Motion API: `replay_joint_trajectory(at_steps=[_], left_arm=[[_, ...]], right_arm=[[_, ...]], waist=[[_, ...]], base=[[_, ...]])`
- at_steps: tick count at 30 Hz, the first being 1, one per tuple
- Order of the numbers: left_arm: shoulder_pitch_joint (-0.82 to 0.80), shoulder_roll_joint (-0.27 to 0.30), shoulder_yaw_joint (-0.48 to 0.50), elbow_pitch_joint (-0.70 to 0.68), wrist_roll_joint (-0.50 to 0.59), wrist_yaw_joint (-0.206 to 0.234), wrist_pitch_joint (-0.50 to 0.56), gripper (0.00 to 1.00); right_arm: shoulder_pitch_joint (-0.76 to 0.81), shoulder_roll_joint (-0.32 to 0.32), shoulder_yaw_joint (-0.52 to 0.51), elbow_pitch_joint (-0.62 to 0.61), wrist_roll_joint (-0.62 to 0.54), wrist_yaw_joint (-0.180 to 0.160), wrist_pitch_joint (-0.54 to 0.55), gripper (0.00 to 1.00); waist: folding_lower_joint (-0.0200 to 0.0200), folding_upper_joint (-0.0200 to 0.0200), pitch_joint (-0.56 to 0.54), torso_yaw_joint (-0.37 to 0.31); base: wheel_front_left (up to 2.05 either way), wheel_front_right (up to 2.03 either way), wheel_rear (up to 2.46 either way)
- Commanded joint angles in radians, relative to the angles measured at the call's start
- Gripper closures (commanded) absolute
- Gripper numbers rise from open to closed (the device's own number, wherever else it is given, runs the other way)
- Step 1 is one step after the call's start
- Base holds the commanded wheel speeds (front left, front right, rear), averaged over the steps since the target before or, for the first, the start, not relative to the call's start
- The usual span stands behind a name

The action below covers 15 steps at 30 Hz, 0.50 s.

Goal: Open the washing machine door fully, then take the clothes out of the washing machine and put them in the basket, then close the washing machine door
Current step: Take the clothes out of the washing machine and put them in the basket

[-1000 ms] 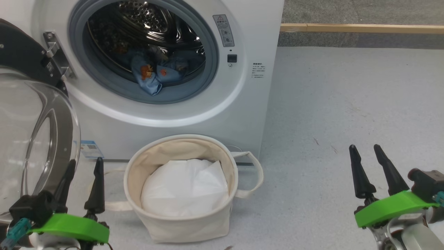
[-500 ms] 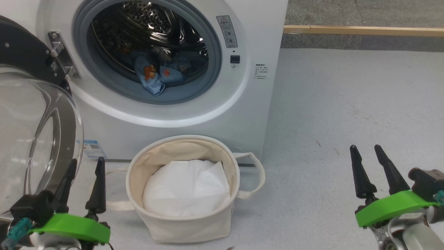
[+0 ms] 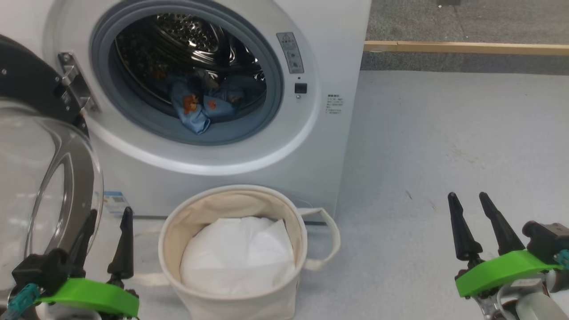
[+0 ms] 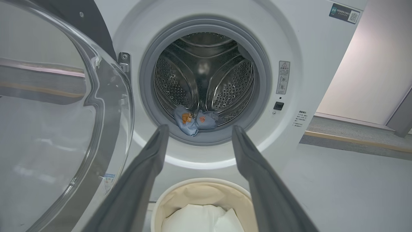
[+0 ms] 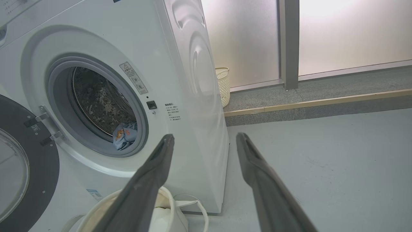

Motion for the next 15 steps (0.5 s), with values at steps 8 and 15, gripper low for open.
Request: replay_joint_trajectory(at_steps=[8,15], left_arm=[[-0.054,0.032,0.050,-0.022,-0.008,0.029,-0.012,0.00],[-0.057,0.032,0.042,-0.021,-0.009,0.031,-0.015,0.00]], right_arm=[[-0.029,-0.007,0.020,-0.040,-0.008,0.001,-0.001,0.00],[-0.032,-0.001,0.035,-0.040,-0.007,0.001,-0.003,0.00]], waist=[[0.0000,0.0000,0.003,0.007],[0.0000,0.0000,0.009,0.007]], base=[[2.15,-2.00,-0.15],[1.36,-1.36,0.00]])
